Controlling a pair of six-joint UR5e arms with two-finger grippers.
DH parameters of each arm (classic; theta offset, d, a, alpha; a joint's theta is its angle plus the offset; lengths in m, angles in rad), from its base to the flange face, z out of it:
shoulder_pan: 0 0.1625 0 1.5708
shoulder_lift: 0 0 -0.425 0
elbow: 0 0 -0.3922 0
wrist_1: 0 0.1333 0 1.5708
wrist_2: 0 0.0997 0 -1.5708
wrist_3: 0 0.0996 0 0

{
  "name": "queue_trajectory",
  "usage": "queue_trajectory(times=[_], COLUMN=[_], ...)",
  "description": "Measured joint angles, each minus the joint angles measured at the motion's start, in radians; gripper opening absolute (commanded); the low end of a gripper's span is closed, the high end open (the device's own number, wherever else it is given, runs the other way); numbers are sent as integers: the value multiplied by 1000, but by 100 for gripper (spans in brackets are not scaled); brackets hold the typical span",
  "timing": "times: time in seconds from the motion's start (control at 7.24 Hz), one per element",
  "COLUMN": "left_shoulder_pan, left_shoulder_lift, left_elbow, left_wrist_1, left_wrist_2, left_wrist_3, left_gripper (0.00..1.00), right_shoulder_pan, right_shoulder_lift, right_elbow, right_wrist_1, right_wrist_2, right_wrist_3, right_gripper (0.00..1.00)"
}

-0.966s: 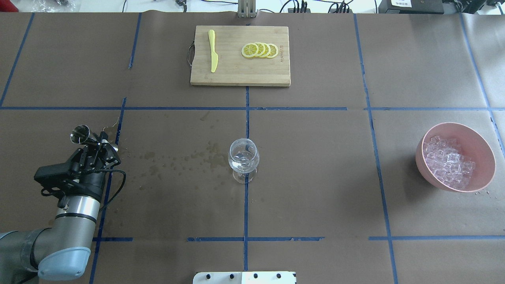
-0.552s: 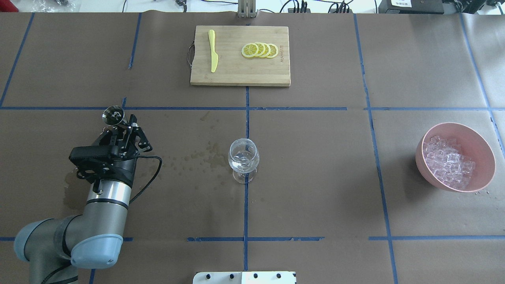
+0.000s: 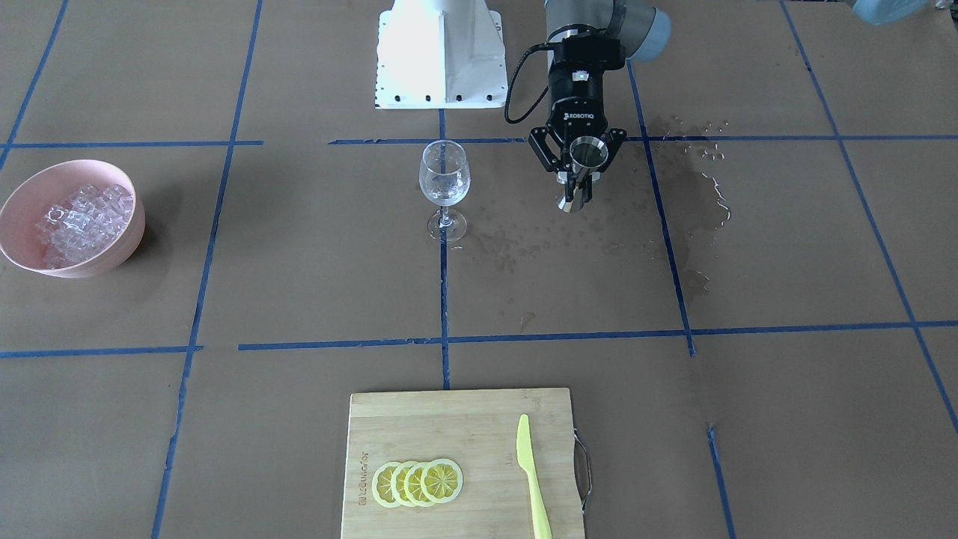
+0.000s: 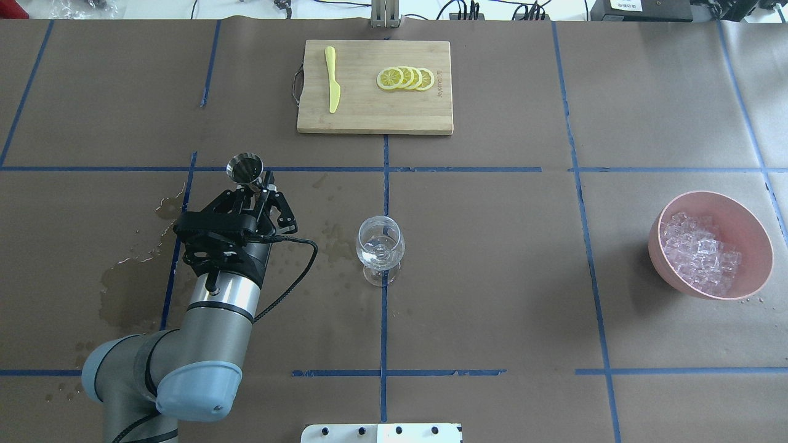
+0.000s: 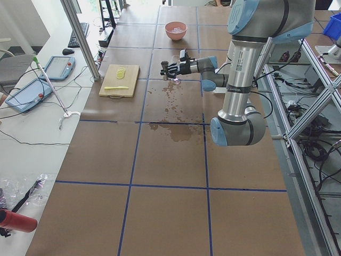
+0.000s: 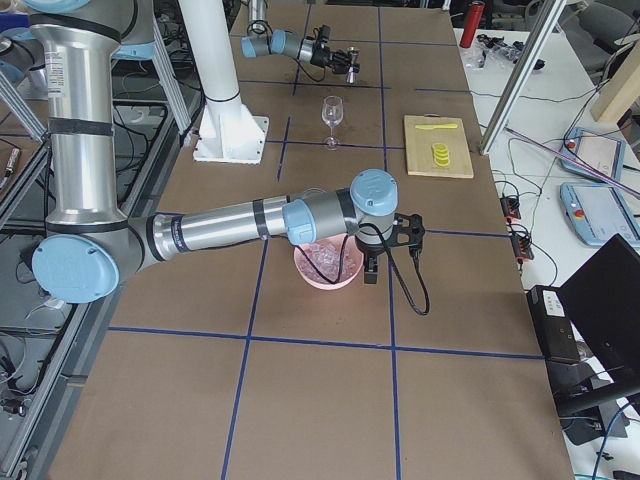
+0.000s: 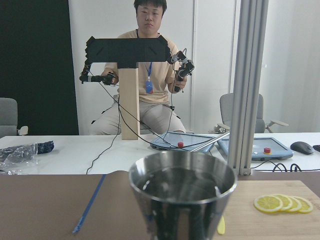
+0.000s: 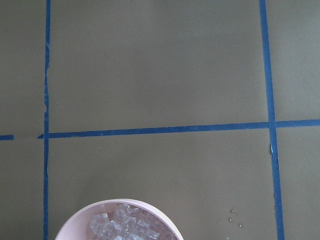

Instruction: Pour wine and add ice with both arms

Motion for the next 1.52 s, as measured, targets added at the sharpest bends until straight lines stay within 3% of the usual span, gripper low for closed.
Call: queue_trajectory(times=[0.55,1.1,1.52], left_shoulder_pan=[19,81,87], left_shoulder_lift=[-65,-109,-130], left_elbow=[-31,-18,9], left_wrist_1=[1,3,1], left_wrist_2=[-59,-68,-65], left_wrist_3=[155,355,446], left_gripper=[0,0,0], right_shoulder_pan=[-9,-126,-191], right_shoulder_lift=[0,0,23], right_elbow=[21,134,167], right_wrist_1=[-1,1,2], right_wrist_2=[2,-23,-60], right_wrist_3=[31,272,371], right_gripper=[100,100,100])
